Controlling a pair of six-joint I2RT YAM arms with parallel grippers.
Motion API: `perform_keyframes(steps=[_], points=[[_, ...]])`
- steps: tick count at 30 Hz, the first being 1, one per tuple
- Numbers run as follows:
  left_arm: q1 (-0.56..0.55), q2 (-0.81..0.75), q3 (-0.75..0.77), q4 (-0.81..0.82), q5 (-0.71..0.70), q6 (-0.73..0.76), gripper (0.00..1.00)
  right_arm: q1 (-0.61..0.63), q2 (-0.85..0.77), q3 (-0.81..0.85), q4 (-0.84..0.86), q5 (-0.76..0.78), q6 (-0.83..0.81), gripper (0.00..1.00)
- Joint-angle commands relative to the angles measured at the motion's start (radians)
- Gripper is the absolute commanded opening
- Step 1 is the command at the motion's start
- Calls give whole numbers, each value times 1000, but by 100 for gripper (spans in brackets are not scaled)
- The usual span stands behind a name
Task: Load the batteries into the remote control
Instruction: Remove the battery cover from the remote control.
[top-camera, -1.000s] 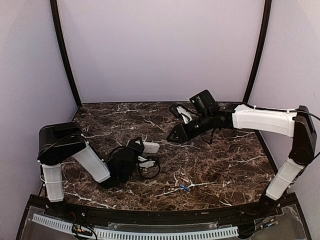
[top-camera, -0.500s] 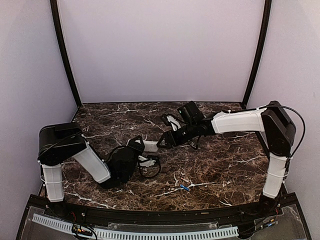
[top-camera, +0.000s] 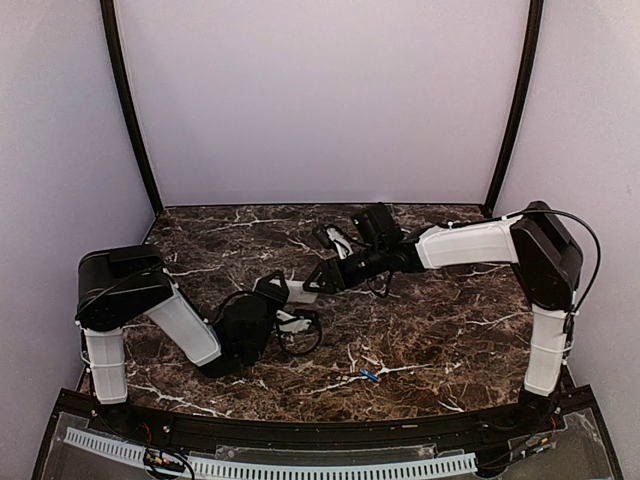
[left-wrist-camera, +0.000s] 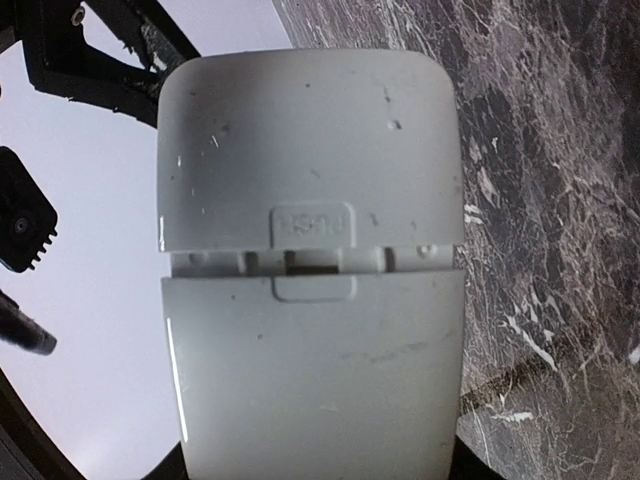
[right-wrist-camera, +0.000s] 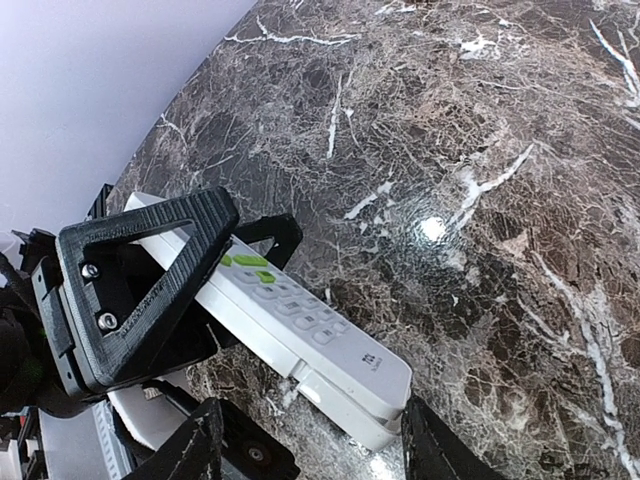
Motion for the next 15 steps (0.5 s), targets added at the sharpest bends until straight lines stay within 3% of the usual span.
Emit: perform_keyframes(steps=[1, 15], points=[[-5, -36, 8, 309, -15, -22, 0, -1, -10, -11, 43, -38, 10, 56], [-5, -32, 7, 307, -15, -36, 0, 41, -115, -124, 21, -65, -23, 43]])
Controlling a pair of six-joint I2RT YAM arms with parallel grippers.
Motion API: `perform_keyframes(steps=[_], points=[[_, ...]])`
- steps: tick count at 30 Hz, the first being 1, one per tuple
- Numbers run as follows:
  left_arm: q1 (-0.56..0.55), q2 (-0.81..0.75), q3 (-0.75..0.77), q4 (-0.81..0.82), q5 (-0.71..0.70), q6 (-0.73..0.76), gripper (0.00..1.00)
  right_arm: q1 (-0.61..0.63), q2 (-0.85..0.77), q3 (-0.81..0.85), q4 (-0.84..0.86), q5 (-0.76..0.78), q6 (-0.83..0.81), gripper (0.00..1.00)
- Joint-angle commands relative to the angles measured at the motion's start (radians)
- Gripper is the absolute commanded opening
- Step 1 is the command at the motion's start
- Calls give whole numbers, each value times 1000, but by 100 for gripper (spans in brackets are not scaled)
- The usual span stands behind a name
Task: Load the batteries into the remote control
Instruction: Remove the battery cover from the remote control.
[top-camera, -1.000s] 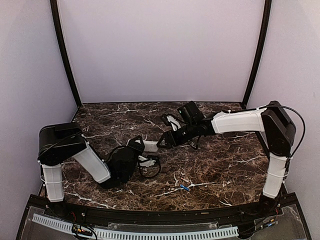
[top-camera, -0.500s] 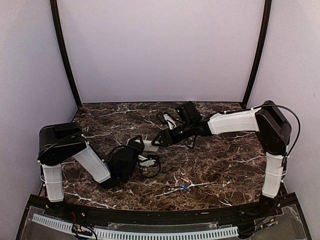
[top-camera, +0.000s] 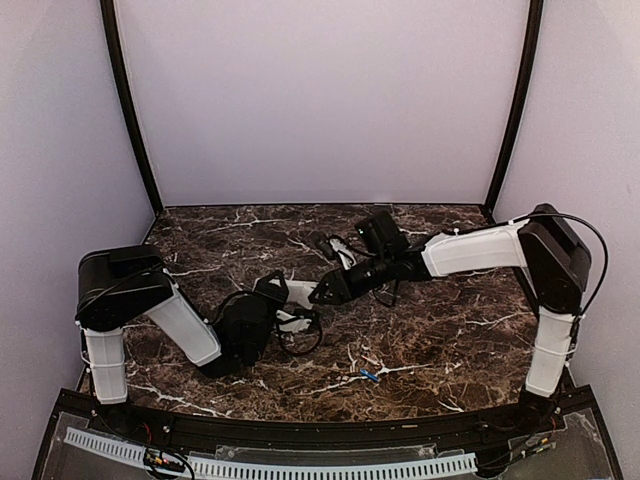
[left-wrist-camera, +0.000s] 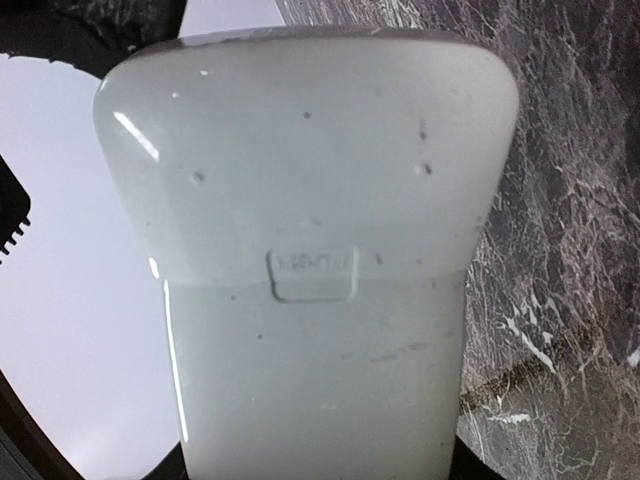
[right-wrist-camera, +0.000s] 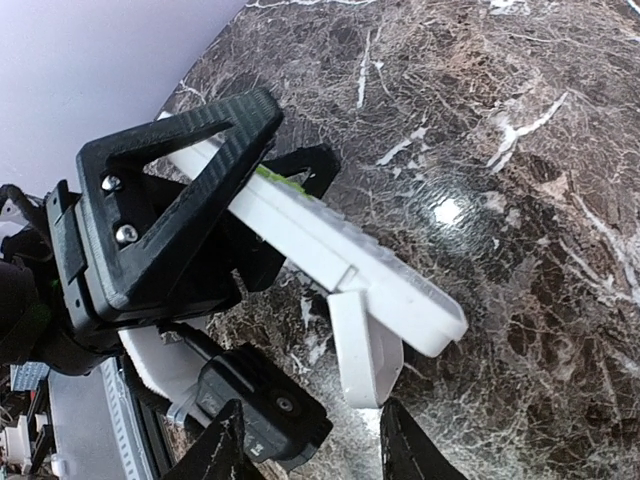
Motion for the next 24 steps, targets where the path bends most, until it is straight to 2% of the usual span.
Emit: perform_keyframes(steps=[1, 10, 12, 16, 20, 24], points=[[-5, -32, 7, 307, -12, -19, 0, 25, -76, -43, 6, -18, -24, 42], [-5, -32, 7, 308, -13, -23, 0, 25, -187, -117, -32, 74, -49, 42], [-6, -32, 8, 308, -14, -25, 0, 23, -189, -117, -36, 121, -43, 45], [-5, -32, 10, 307, -15, -24, 0, 19, -134, -51, -47, 197, -42, 51], [-5, -37, 7, 307, -16, -24, 0, 19, -64, 19, -58, 218, -48, 52], [-5, -41, 7, 307, -15, -31, 0, 21, -14, 52, -42, 175, -46, 50]])
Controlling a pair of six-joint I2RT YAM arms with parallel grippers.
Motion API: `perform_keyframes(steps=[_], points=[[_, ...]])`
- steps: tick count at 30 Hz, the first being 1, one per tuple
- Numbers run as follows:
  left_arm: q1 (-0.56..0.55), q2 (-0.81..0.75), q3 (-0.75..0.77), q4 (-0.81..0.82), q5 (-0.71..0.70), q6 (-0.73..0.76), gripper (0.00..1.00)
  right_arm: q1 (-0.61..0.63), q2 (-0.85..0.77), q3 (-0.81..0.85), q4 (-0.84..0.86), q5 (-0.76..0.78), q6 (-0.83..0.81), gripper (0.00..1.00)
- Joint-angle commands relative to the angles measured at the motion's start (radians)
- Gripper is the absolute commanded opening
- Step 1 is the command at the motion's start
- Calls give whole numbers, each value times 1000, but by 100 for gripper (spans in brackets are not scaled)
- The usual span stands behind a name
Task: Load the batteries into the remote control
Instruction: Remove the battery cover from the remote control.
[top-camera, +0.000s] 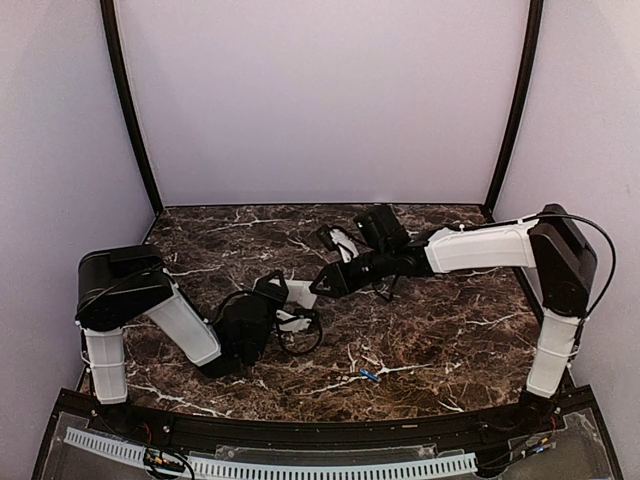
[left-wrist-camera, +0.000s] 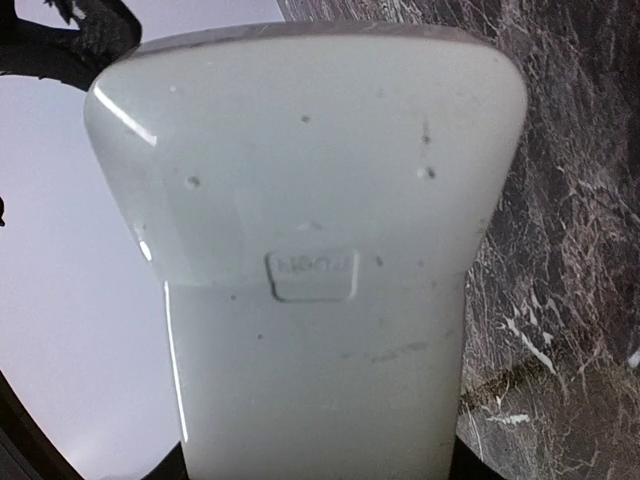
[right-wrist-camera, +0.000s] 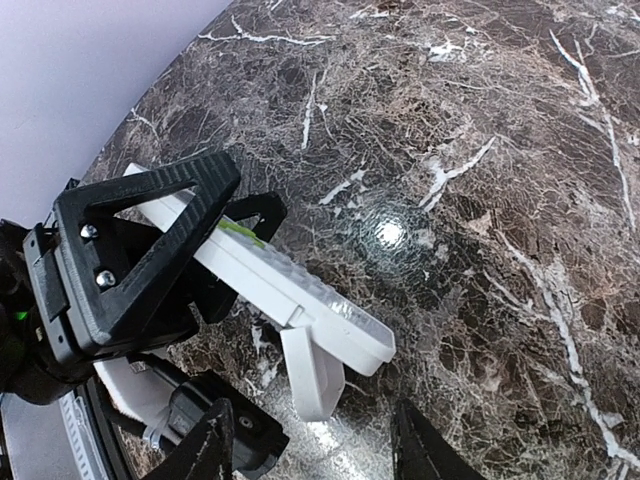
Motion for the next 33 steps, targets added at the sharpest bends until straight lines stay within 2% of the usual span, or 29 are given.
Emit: perform_keyframes(steps=[1, 15, 26, 33], points=[[-5, -41, 8, 307, -12, -27, 0, 2, 54, 42, 16, -28, -5, 48], [-5, -41, 7, 307, -7, -40, 0, 14, 134, 72, 61, -96, 17, 27], [-5, -41, 7, 307, -4, -44, 0, 16, 110, 71, 40, -110, -1, 7], [-5, -41, 6, 309, -4, -50, 0, 16, 38, 28, 8, -99, -7, 3]])
